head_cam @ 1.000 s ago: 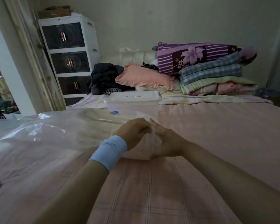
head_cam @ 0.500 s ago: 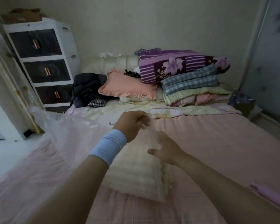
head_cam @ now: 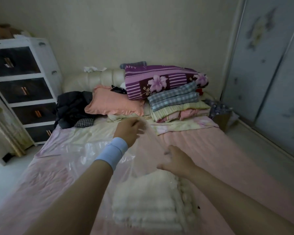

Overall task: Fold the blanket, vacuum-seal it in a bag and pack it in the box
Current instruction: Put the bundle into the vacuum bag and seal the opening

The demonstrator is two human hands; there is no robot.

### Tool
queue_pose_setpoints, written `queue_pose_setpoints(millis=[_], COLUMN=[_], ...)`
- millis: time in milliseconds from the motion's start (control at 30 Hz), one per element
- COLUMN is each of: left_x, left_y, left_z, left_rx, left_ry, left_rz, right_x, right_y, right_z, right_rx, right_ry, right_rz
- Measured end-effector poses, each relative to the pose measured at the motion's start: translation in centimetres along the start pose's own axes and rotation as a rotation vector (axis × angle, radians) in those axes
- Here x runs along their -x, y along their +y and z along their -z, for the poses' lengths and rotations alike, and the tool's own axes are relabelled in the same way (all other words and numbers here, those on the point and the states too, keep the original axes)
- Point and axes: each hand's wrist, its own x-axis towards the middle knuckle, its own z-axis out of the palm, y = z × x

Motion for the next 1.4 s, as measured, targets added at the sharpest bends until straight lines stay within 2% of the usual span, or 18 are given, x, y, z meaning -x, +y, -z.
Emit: queue_pose_setpoints(millis=[100,200,267,333,367,400,433,500,533,600,700,800,900,1000,1133,1233,1300,1400], left_x=[0.2,0.6,0.5,1.2,1.9,2.8,3.6,4.6,4.8,4.6,4.5,4.3,3.7,3.0,2.0,1.8,2.0,2.4], left_y=[3.3,5.4,6.3,7.3,7.7,8.3,8.4,7.9,7.6,6.9,5.8,5.1,4.8,5.7,7.5,8.7,9.4,10.3], left_z=[0.0,0.6,1.9,2.4,2.1,1.4,0.3,-1.6,-2.1,-2.3,-2.4,-2.1,-2.4,-2.5,-0.2,1.6,2.0,2.4], left_rx=[0.023,-0.078,-0.4,-0.799,-0.946,-1.075,-1.186,-1.343,-1.386,-1.36,-1.235,-1.176,-1.173,-1.246,-1.29,-1.277,-1.252,-1.242], left_ry=[-0.009,-0.03,0.068,0.245,0.265,0.194,0.056,-0.255,-0.337,-0.358,-0.354,-0.373,-0.357,-0.331,-0.343,-0.405,-0.447,-0.478], left_rz=[-0.022,-0.095,-0.219,-0.458,-0.598,-0.709,-0.754,-0.609,-0.493,-0.359,-0.272,-0.227,-0.221,-0.273,-0.318,-0.349,-0.402,-0.492], right_x=[1.7,2.4,2.8,3.1,3.3,3.5,3.3,3.6,3.7,4.2,5.3,6.3,6.9,6.3,5.1,4.3,4.0,3.7], right_y=[-1.0,-2.4,-3.8,-5.5,-6.5,-7.5,-8.1,-9.5,-9.8,-9.7,-7.7,-3.8,-1.2,-1.8,-3.0,-3.3,-3.5,-4.7], right_z=[3.3,7.0,9.3,10.7,11.2,11.5,11.7,11.9,11.8,11.2,9.9,9.5,8.9,7.5,7.9,8.6,8.6,8.6], right_rx=[0.005,0.038,0.12,0.25,0.312,0.364,0.403,0.474,0.494,0.49,0.424,0.555,0.354,0.273,0.042,0.127,0.184,0.022], right_ry=[0.049,0.097,0.081,0.055,0.051,0.05,0.036,0.024,0.026,0.053,0.06,-0.105,-0.064,0.032,0.096,0.177,0.133,0.068], right_rz=[0.03,0.037,0.076,0.14,0.182,0.212,0.233,0.245,0.245,0.232,0.183,-0.002,-0.099,0.013,0.025,0.075,0.118,0.163])
